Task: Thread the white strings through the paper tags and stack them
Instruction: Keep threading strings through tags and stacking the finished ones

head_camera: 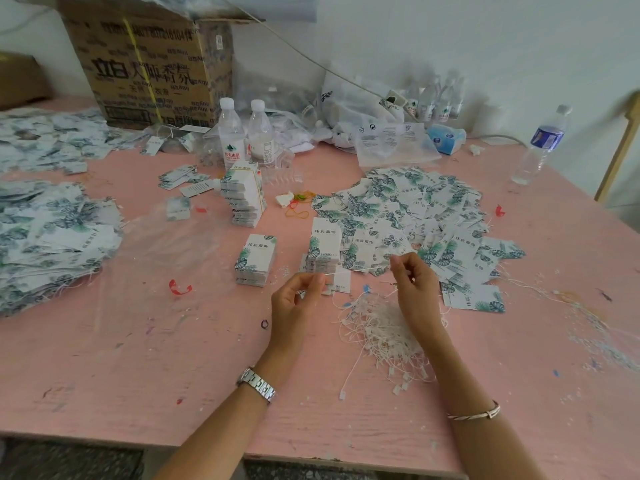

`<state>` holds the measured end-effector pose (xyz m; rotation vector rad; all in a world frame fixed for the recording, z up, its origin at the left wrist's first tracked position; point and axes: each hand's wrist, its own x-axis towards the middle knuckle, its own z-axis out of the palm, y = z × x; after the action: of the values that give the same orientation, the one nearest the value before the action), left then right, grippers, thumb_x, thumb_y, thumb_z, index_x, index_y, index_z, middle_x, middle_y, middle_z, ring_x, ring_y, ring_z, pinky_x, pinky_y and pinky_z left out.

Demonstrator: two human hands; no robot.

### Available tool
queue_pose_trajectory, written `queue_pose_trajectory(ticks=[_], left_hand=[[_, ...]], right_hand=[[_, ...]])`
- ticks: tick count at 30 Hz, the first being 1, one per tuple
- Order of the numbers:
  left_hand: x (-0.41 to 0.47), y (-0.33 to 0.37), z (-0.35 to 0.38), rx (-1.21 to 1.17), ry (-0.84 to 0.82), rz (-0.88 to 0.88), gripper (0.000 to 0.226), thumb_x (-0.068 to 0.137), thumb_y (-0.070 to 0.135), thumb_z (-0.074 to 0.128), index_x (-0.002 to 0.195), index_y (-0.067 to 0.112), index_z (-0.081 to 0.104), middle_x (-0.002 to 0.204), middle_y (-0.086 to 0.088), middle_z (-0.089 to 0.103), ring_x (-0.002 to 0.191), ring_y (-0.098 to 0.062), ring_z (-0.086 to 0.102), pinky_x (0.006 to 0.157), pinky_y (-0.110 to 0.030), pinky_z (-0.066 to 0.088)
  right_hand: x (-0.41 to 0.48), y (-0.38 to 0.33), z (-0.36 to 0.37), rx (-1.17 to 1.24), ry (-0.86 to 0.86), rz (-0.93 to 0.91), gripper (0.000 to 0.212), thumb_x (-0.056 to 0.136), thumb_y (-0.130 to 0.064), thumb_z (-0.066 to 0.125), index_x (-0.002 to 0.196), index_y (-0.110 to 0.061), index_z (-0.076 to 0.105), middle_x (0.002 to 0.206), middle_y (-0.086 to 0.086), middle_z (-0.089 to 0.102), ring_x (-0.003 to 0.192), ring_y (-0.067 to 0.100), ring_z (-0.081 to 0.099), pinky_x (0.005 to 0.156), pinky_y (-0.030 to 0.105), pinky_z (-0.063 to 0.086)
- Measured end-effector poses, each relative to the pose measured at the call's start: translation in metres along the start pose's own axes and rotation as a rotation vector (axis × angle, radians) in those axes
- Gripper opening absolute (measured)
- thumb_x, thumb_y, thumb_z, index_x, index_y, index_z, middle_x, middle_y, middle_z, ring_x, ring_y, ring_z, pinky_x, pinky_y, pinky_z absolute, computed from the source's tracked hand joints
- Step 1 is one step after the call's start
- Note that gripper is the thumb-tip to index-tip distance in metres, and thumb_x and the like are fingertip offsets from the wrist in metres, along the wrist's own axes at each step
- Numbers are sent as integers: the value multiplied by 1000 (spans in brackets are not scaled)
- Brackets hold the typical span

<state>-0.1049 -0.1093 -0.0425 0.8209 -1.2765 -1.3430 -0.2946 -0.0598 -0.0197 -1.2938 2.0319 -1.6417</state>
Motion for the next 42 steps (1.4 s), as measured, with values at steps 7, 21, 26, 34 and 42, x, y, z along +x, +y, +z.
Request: queue_pose_trajectory(ticks=[7,21,26,34,42], left_hand=[[-2,-1,2,62,-12,35,13,95,19,66,87,14,75,79,14,72,78,3,60,70,-11,42],[-8,-7,4,279,-170,186,32,87,52,64,86,22,76,81,6,70,80,-15,60,75,-25,48],[-5,-9,3,333,-161,175,21,91,44,70,84,25,77,77,8,69,77,-14,57,75,-30,47],[-5,-9,3,401,-113,189,24,93,45,61,81,27,72,75,19,64,75,-10,54,71,-22,44],[-2,-10,1,353,-123,126,17,95,29,68,87,19,78,76,12,69,74,-8,54,68,-14,39]], right_hand=[[2,8,3,-550,94,-79,28,100,-26,57,78,-9,61,71,3,60,72,22,54,57,29,33],[-24,-15,20,0,-395,-331,32,102,-39,44,111,-17,65,102,-10,67,98,14,63,85,31,49],[-25,-11,23,129,-511,-213,17,103,-27,49,107,-18,62,85,-2,65,80,19,61,72,37,50],[-25,-15,19,239,-556,-114,8,98,-10,60,95,-4,65,60,15,39,53,9,32,53,19,30],[-23,-13,18,201,-493,-130,7,92,-10,70,88,-5,69,55,-9,37,52,9,29,53,22,26]])
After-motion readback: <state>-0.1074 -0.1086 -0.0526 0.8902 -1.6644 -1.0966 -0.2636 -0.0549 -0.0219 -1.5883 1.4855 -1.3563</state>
